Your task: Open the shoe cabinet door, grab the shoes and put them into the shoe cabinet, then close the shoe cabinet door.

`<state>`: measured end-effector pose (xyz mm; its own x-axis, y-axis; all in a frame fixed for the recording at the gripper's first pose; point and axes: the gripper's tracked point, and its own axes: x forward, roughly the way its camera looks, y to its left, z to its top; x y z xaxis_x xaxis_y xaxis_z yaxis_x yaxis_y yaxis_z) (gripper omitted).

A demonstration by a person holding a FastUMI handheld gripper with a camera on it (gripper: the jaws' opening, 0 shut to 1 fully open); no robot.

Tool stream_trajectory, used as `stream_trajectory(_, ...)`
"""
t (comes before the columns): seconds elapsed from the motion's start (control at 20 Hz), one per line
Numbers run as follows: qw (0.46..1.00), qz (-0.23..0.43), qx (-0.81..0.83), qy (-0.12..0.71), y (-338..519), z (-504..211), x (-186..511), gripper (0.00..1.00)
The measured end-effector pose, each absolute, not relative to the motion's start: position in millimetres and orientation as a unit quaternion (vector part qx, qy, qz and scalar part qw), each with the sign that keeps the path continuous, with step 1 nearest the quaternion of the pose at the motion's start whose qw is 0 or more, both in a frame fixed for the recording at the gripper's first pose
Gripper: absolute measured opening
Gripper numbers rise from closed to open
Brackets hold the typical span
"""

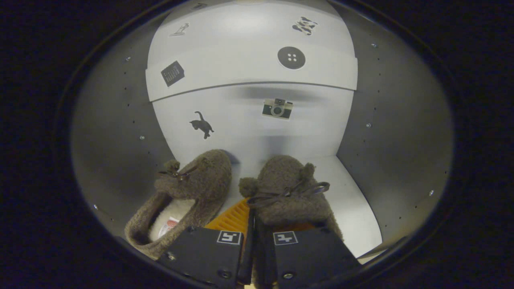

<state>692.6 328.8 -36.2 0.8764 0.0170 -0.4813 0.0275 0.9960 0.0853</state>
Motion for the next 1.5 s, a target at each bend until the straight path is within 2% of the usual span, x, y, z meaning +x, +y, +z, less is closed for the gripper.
stream_trajectory(0.15, 0.973, 0.016, 0.038, 0.227, 337, -20, 676, 0.53)
stream_trajectory(0.45, 0.988, 0.005, -0.02, 0.155, 336, 6, 617, 0.87)
stream_trajectory(0.8, 0.996, 0.029, -0.028, 0.078, 353, 48, 494, 0.91)
stream_trajectory(0.95, 0.997, 0.049, -0.005, 0.061, 363, 52, 427, 0.99)
stream_trajectory(1.2, 0.996, 0.076, -0.006, 0.038, 353, 57, 315, 1.0)
stream_trajectory(1.5, 0.997, 0.072, -0.004, 0.017, 301, 60, 194, 0.99)
